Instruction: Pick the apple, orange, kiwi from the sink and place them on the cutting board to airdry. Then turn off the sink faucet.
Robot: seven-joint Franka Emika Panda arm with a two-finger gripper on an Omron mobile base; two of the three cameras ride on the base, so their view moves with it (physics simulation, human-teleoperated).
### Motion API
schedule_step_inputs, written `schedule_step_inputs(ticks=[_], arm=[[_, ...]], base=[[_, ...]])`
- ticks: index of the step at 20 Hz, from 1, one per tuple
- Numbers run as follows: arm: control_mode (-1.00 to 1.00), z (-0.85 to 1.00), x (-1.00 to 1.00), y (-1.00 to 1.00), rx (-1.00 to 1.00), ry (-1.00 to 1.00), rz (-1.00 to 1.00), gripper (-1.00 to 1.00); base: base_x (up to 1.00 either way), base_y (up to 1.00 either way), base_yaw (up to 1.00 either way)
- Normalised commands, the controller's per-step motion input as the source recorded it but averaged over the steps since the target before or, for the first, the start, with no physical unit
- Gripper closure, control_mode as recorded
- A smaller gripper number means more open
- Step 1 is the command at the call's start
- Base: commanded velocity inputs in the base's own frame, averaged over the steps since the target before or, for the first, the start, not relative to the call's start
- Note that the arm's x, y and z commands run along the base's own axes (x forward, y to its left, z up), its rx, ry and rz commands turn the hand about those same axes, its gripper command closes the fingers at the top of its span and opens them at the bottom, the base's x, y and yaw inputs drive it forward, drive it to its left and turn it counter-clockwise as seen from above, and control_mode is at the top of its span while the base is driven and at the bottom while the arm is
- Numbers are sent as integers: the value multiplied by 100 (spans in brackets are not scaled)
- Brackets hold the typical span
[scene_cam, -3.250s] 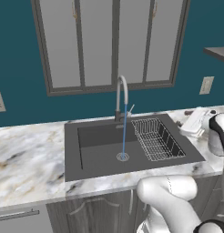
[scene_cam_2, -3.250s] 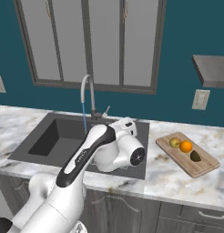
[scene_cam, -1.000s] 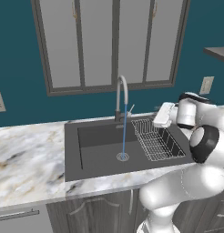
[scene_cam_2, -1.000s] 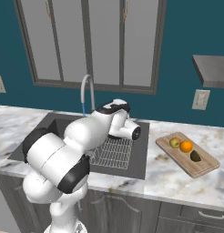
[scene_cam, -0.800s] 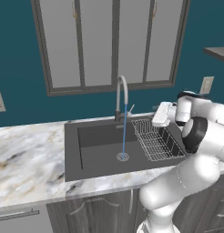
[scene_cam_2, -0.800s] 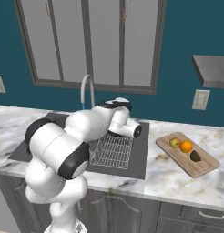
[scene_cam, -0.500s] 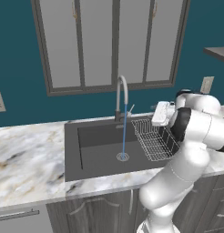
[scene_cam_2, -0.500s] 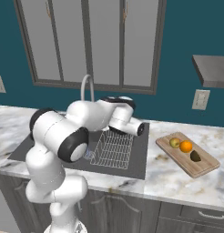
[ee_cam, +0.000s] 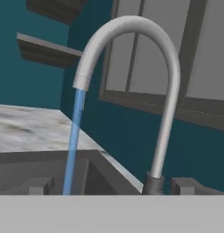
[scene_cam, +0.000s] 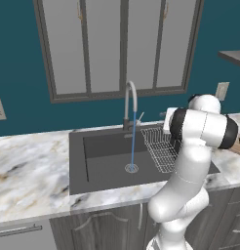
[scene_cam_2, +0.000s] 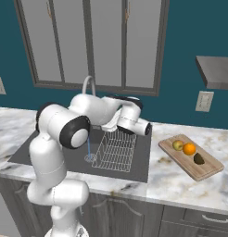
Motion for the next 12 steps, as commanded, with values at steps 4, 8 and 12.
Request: schedule_step_inputs(ticks=[4, 8, 12], arm=[[-100, -6, 16, 18, 0, 0, 3, -100], [-100, -6, 19, 21, 0, 0, 2, -100], [-100, -3, 21, 14, 0, 0, 2, -100]], base=[[0, 0, 0], [0, 0, 0], [0, 0, 0]])
